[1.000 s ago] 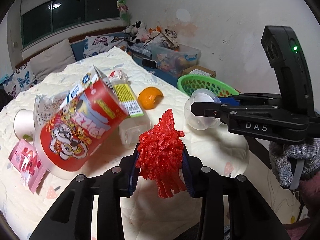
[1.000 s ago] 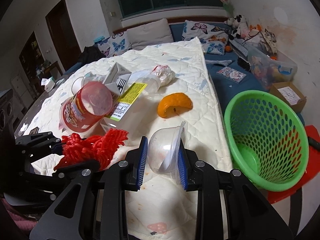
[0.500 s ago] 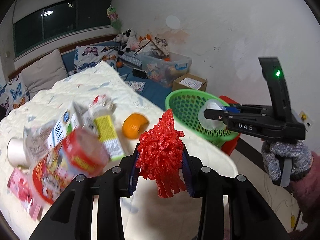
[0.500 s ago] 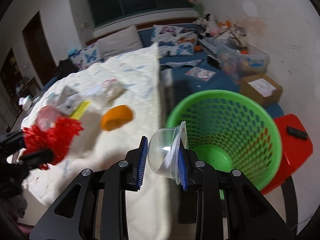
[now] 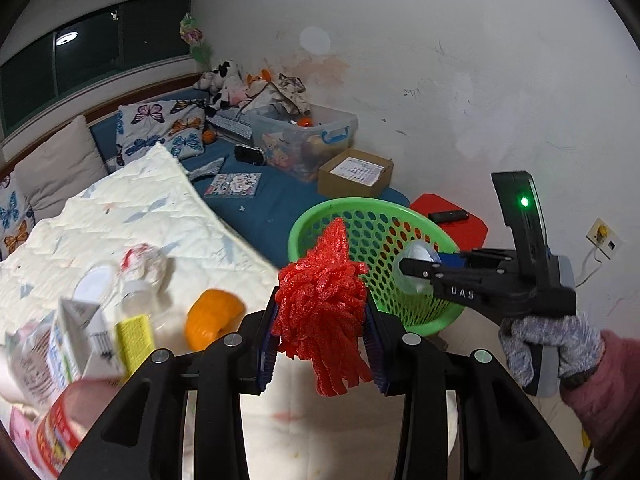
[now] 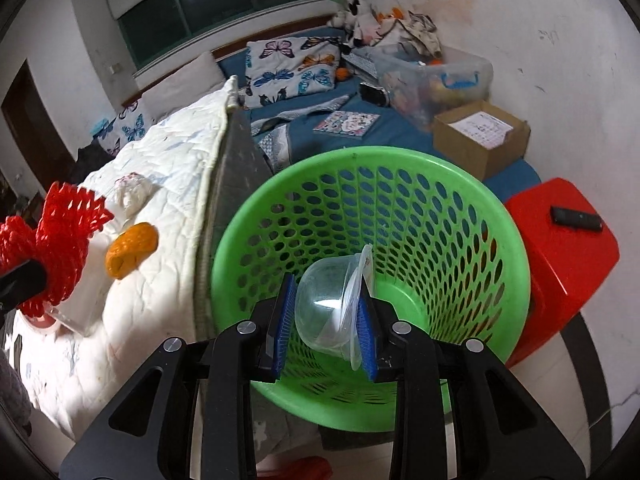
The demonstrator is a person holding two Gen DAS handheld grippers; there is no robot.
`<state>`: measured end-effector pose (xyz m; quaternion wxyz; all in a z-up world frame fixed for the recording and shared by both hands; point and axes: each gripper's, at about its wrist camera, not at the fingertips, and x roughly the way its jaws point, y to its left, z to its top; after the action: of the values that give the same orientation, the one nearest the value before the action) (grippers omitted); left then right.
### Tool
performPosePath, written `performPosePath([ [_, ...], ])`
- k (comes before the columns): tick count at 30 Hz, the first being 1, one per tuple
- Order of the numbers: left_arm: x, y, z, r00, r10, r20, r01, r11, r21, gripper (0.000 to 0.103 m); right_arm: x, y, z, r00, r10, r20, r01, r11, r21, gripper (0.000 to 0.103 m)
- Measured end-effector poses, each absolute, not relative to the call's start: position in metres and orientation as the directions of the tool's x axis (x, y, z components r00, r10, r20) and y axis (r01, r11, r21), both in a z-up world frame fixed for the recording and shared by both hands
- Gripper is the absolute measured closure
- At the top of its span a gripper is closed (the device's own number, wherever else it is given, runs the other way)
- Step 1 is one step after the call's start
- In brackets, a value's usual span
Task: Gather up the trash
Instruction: 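Carry the clear cup and red netting over the green basket with both grippers, then open the right gripper and left gripper to drop cup and netting into basket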
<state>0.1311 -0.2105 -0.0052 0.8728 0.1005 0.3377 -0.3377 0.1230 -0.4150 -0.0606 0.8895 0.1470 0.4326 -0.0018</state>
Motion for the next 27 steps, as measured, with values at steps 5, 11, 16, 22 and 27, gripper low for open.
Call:
performPosePath([
  [5,0.144,-0.231,-0.009,0.519,-0.527,-0.673,0.669,0.741,-0.065,0.067,0.122,-0.422,-0.062,0.626,0.127,-0.769,0.143,0.951,0.273,0.064],
  [11,0.156,-0.254,-0.012,0.492,-0.533,-0.688,0.685,0.725,-0.07,0.067,0.117,-0.427,-0.059,0.635,0.118,-0.763,0.152,0.95,0.273,0.063],
  [16,0.166,-0.275,-0.017,0.459,-0.541,-0.704,0.702,0.707,-0.085,0.066,0.106,-0.435,-0.055,0.646,0.103,-0.756,0.17,0.946,0.275,0.061],
  [22,0.174,-0.298,-0.029,0.422,-0.537,-0.73,0.713,0.694,-0.098,0.064,0.089,-0.441,-0.052,0.643,0.08,-0.762,0.184,0.949,0.256,0.056],
  [27,0.178,-0.309,-0.036,0.407,-0.528,-0.745,0.714,0.693,-0.101,0.061,0.078,-0.444,-0.05,0.649,0.069,-0.758,0.197,0.947,0.255,0.054],
])
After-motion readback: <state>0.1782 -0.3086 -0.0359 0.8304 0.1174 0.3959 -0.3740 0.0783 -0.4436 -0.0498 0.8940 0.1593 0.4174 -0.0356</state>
